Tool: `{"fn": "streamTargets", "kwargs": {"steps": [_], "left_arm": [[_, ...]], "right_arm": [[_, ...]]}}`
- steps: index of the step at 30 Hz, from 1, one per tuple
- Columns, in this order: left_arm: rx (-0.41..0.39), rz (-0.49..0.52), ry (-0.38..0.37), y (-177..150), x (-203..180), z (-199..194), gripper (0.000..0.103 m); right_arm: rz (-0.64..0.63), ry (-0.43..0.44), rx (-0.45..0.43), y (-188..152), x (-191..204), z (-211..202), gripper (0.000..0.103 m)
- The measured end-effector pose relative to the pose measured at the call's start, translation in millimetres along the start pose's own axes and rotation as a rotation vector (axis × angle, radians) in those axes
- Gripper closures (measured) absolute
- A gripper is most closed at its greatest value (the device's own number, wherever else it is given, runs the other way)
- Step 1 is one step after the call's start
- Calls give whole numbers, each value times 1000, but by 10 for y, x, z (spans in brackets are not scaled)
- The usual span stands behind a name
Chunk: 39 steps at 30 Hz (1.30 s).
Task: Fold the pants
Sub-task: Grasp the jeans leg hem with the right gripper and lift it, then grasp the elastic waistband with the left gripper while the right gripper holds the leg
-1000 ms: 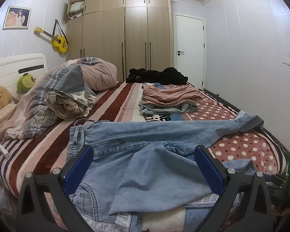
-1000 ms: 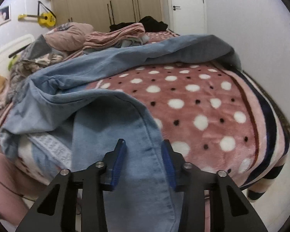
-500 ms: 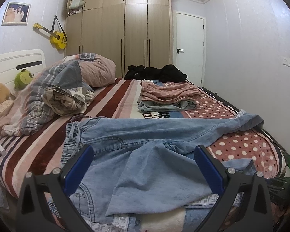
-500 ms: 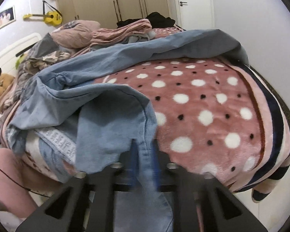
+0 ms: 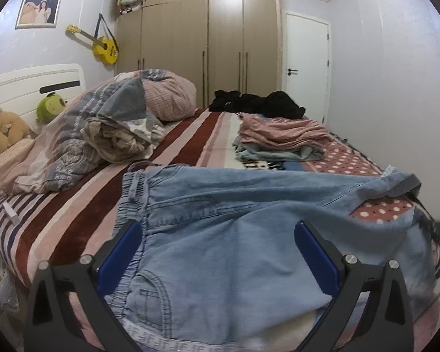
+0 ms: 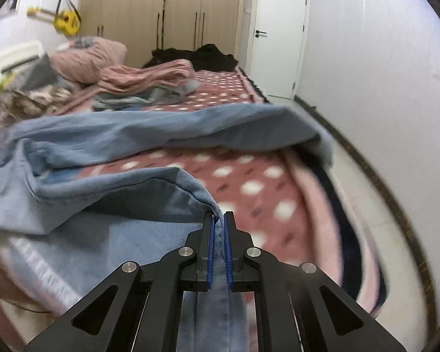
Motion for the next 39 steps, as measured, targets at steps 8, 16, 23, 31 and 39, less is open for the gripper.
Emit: {"fn": "streamTargets", "kwargs": {"steps": [8,16,23,31,39], "left_arm": [[142,-38,33,-467,292,189,1],[324,-169,84,-1103,832,280,1],[448,-345,19,-1538,948,297,1],[446,-516,-163,-1590,750,306,38],[336,-549,-211,-1213,761,396,88]], "right_arm": [[-96,-61,21,681,-302,548,102],[-126,-109,62,493,-283,632,65],[-11,-17,-13,301,-211,-94,55],[51,29,-34,105,-63,-355,55],[225,152,28,-279,-140,-406,55]]}}
Point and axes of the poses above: each gripper's, at about its wrist camera, not at the fingertips, and z roughly the way its jaws point, x to its left, y to its top, the point moved 10 cm from there along z, roughly the way its jaws point, and after that the axes turned 3 degrees about -x, right-handed, at the moved point
